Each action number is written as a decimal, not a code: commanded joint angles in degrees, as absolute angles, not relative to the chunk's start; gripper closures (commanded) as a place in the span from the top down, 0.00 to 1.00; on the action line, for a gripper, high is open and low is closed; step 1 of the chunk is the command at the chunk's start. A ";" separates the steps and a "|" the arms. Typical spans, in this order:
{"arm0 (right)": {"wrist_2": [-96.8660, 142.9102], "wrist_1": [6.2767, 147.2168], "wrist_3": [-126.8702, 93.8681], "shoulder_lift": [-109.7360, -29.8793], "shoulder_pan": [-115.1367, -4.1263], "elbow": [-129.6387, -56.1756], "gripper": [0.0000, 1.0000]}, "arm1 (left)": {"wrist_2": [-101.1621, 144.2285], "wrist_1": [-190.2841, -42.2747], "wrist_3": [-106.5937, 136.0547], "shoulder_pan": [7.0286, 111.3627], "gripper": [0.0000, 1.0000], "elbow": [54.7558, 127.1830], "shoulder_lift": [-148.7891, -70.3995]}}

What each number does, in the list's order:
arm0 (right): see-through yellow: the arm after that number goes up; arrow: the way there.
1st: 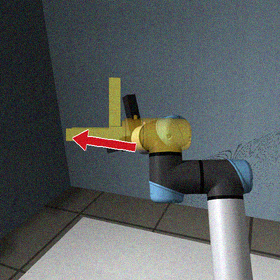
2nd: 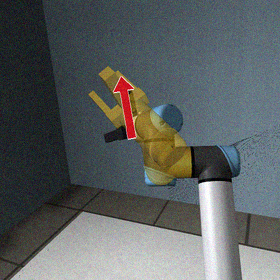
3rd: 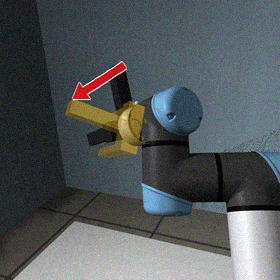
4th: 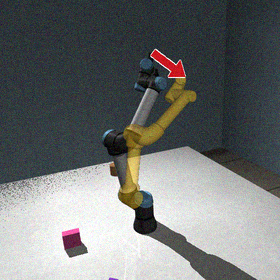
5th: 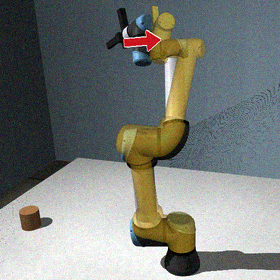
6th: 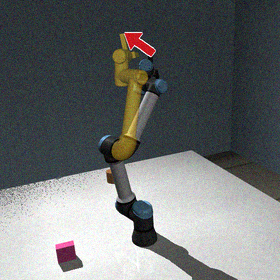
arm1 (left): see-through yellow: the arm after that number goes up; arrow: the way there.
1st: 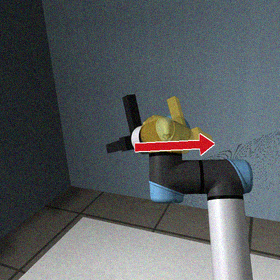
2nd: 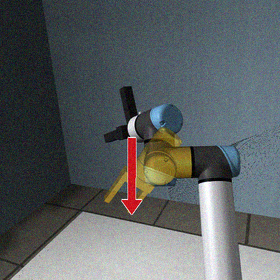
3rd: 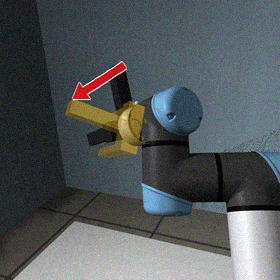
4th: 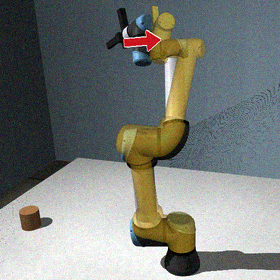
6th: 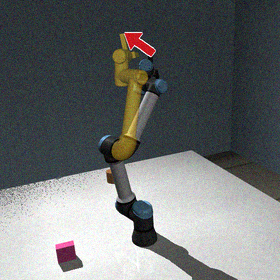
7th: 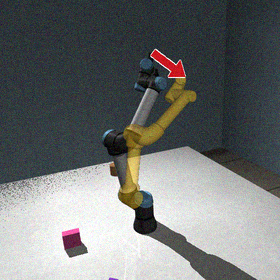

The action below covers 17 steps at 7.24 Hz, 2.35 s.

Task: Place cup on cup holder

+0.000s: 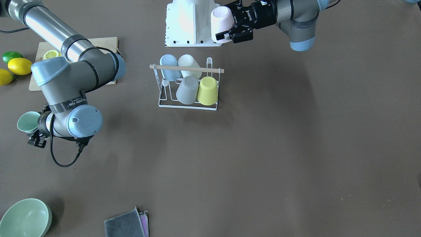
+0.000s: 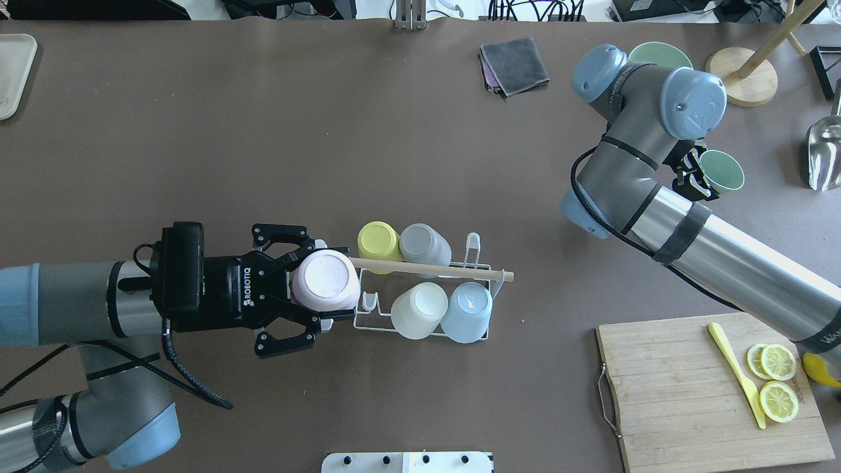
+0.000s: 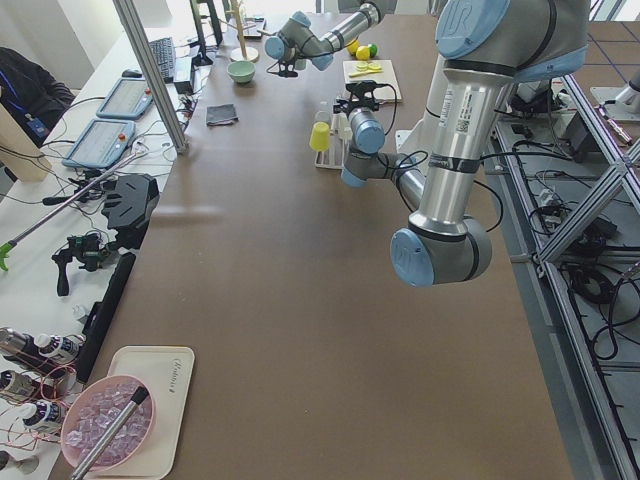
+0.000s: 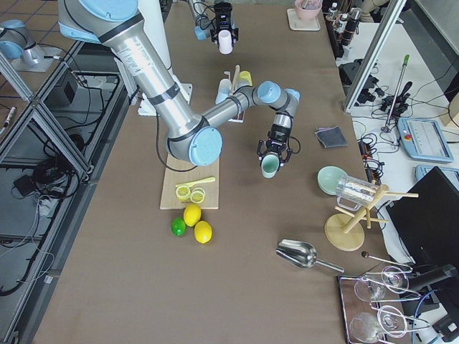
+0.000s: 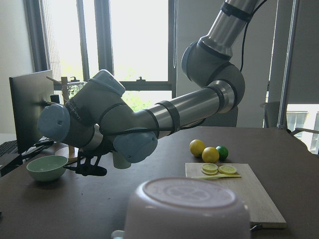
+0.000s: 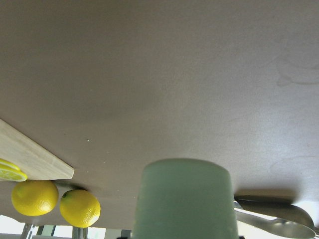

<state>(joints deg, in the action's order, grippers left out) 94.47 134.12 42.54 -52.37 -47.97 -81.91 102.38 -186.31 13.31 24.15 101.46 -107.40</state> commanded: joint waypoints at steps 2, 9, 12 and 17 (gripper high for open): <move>106.39 132.55 41.31 -53.17 -53.33 -91.38 0.37 | 102.22 -197.98 12.57 23.20 0.51 93.11 -111.61; 142.43 87.44 19.13 -61.08 -58.71 -98.17 0.37 | 102.22 -199.07 -10.37 20.75 0.51 85.62 -113.55; 143.00 56.16 -4.96 -65.28 -58.71 -97.56 0.33 | 102.22 -199.25 -10.20 20.74 0.51 81.84 -116.10; 137.48 32.15 -13.09 -65.92 -57.57 -90.91 0.33 | 102.30 -202.41 -9.84 20.65 0.51 79.72 -115.93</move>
<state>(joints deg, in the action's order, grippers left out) 139.13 39.74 -11.71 -65.88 -58.02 -94.39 102.30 -201.82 -9.86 20.68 80.53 -115.86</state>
